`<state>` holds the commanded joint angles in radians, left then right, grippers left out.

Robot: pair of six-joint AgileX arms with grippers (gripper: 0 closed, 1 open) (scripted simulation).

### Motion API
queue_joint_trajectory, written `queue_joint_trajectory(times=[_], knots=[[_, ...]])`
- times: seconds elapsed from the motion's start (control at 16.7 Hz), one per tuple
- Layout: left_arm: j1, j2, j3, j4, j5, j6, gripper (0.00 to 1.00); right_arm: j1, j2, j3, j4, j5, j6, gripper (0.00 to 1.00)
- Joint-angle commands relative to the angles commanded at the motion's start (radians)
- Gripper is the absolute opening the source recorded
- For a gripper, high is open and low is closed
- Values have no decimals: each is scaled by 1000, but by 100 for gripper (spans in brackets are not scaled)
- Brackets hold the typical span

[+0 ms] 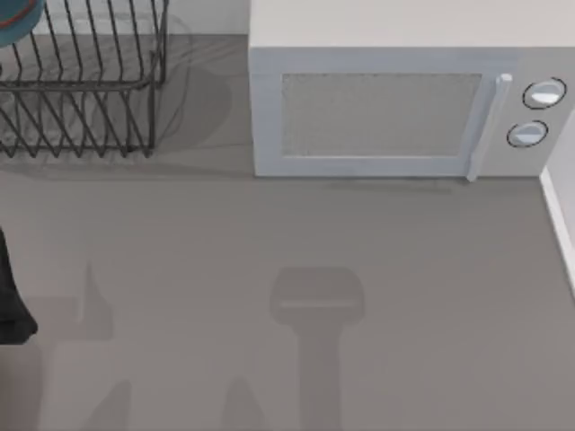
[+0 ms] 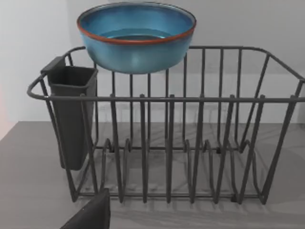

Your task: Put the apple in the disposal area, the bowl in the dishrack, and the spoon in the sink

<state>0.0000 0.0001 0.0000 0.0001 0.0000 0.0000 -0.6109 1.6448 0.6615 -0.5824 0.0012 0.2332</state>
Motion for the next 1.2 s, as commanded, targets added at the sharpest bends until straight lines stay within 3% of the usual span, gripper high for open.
queue_joint_trajectory(times=[0.72, 1.2], knots=[[0, 0, 0, 0, 0, 0, 100, 0, 0, 0, 0, 0, 0, 2], [0, 0, 0, 0, 0, 0, 100, 0, 0, 0, 0, 0, 0, 0]])
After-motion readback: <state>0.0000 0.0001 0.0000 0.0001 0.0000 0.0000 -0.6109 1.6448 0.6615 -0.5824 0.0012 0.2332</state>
